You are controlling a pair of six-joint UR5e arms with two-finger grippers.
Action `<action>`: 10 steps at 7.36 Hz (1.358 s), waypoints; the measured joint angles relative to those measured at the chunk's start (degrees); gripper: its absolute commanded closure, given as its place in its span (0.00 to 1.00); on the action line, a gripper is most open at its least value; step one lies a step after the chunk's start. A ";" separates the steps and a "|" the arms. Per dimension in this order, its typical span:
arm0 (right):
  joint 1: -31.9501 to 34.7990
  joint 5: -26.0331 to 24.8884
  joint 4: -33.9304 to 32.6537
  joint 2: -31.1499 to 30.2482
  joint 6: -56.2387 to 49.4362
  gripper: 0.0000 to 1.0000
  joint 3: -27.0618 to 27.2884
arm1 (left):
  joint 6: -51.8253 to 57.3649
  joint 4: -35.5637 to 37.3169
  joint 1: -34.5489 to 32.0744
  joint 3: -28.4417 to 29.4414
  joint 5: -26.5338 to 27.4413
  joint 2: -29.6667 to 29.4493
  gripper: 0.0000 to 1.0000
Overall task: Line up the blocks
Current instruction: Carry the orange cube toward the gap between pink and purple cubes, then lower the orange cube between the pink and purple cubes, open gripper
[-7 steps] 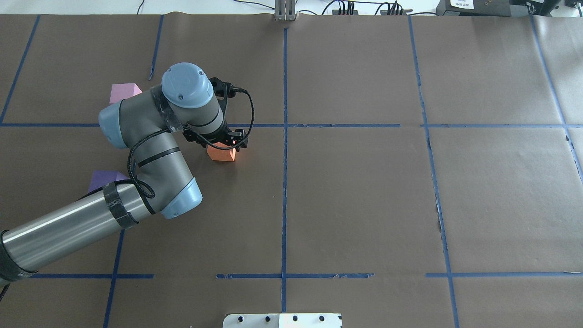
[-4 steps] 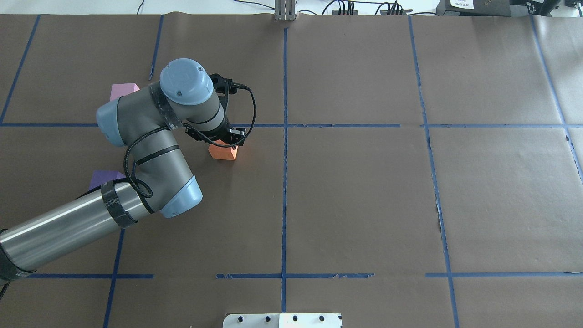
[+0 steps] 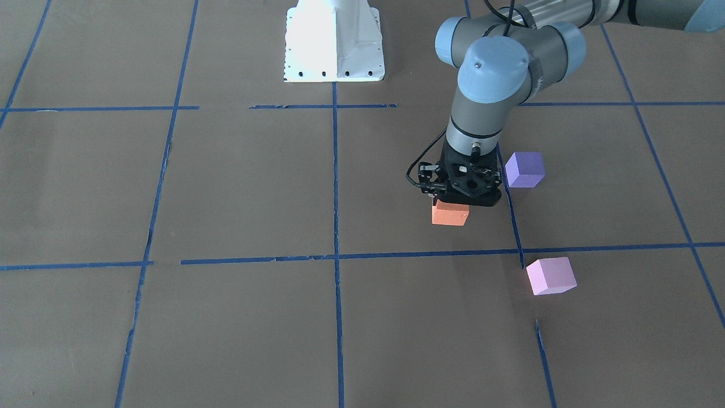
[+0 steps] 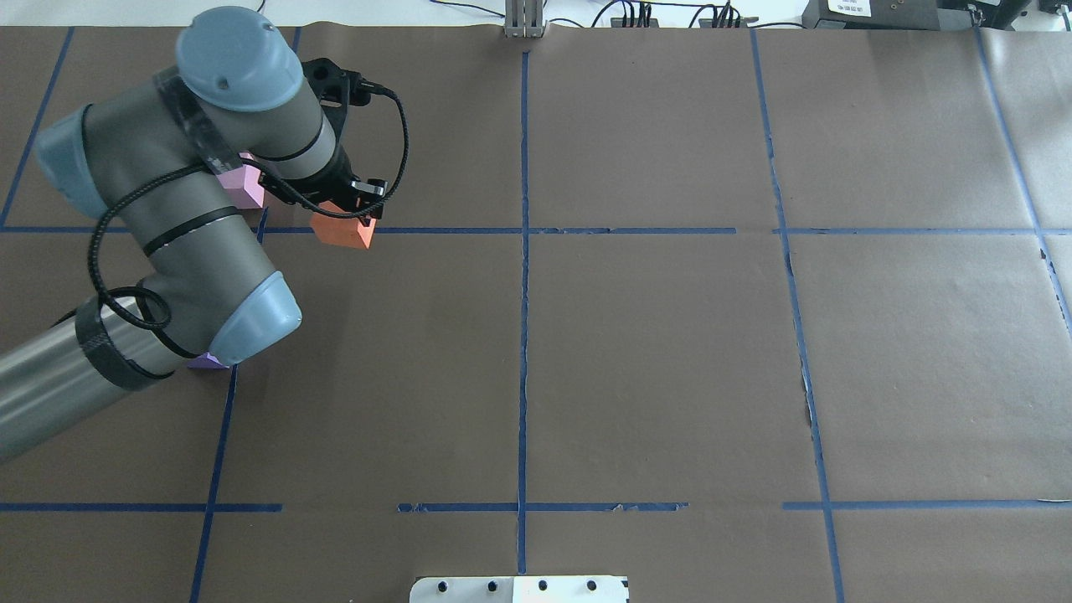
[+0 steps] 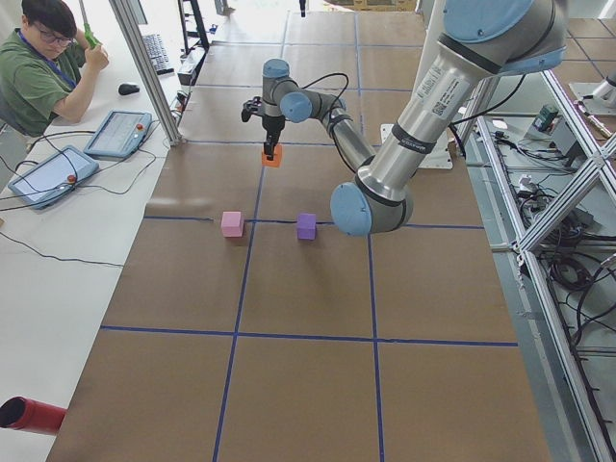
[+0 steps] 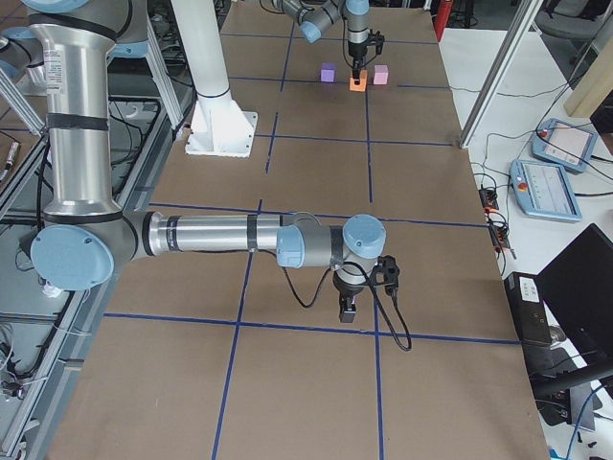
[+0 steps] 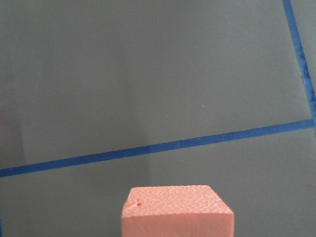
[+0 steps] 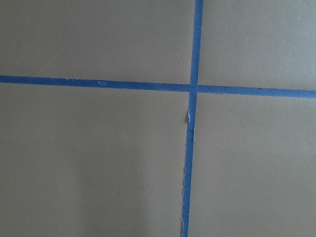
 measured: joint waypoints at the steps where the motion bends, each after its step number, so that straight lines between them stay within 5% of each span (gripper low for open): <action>1: 0.00 0.00 0.00 0.00 0.00 0.00 0.00 | 0.48 -2.34 -2.45 -0.95 -2.93 4.46 1.00; 5: 0.00 0.00 -0.02 0.00 0.00 0.00 0.00 | 0.24 -8.67 -6.56 -0.42 -8.90 15.57 1.00; 10: 0.00 0.00 -0.02 0.00 0.00 0.00 0.00 | -0.86 -17.08 -6.73 7.15 -10.70 15.84 1.00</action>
